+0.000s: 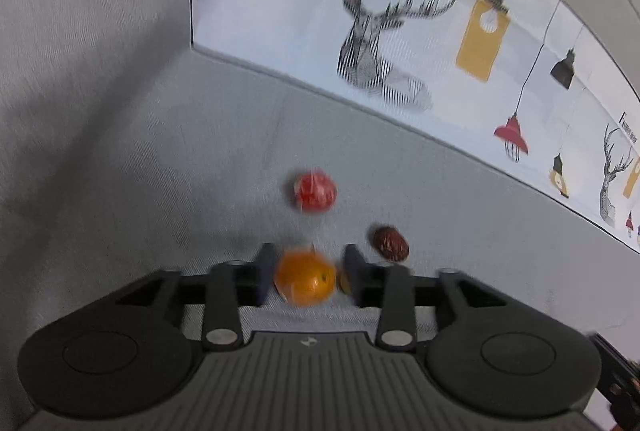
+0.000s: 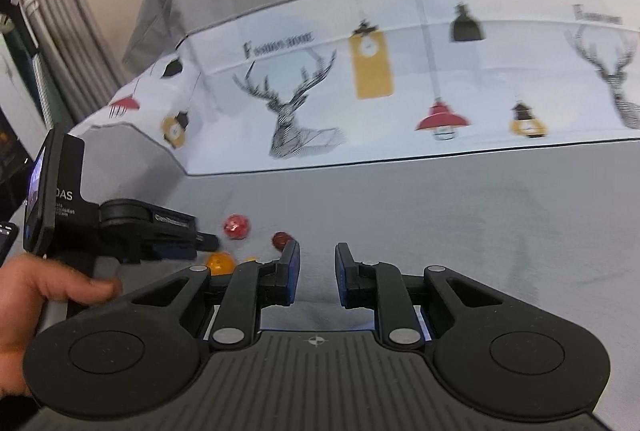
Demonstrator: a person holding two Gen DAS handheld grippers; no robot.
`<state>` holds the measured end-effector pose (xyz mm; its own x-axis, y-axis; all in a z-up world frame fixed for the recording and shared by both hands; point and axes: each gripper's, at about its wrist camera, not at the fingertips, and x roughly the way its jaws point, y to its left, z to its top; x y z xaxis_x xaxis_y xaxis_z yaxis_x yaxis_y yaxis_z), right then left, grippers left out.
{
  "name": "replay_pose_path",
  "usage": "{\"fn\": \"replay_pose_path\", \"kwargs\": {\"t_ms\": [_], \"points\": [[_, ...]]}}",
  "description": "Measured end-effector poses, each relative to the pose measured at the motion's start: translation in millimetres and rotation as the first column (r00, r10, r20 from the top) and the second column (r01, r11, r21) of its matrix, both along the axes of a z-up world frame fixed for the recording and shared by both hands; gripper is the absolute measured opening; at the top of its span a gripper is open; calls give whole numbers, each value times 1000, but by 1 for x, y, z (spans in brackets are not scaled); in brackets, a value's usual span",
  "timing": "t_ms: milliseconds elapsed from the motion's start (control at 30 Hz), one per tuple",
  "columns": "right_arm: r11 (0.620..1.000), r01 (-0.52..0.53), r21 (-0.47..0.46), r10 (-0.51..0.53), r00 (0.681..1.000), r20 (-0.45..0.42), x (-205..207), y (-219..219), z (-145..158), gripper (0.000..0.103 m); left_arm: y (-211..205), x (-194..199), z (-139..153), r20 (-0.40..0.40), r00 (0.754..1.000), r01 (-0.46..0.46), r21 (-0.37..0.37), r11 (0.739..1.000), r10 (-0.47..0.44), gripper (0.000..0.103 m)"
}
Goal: Organize fruits
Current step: 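Move the left gripper to the fruit cluster and grasp the wrapped orange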
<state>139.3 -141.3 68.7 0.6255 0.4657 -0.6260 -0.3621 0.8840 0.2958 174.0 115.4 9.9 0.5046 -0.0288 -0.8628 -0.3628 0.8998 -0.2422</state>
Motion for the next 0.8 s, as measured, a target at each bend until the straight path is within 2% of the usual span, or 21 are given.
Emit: {"fn": "replay_pose_path", "kwargs": {"t_ms": [100, 233, 367, 467, 667, 800], "points": [[999, -38, -7, 38, 999, -35, 21, 18, -11, 21, -2, 3, -8, -26, 1000, -8, -9, 1000, 7, 47], [997, -76, -13, 74, 994, -82, 47, 41, -27, 23, -8, 7, -14, -44, 999, 6, 33, 999, -4, 47], [994, -106, -40, 101, 990, -98, 69, 59, -44, 36, -7, 8, -19, -64, 998, 2, 47, 999, 1, 46], [990, -121, -67, 114, 987, -112, 87, 68, -59, 44, -6, 7, -21, -74, 997, -8, 54, 999, 12, 41], [983, -156, -102, 139, 979, -150, 114, 85, -88, 45, -5, 3, -17, -82, 995, -45, 115, 992, 55, 41], [969, -205, -140, 186, 973, -139, 115, 98, -100, 45, -3, 4, -18, -81, 995, -55, 109, 993, 64, 41]]}}
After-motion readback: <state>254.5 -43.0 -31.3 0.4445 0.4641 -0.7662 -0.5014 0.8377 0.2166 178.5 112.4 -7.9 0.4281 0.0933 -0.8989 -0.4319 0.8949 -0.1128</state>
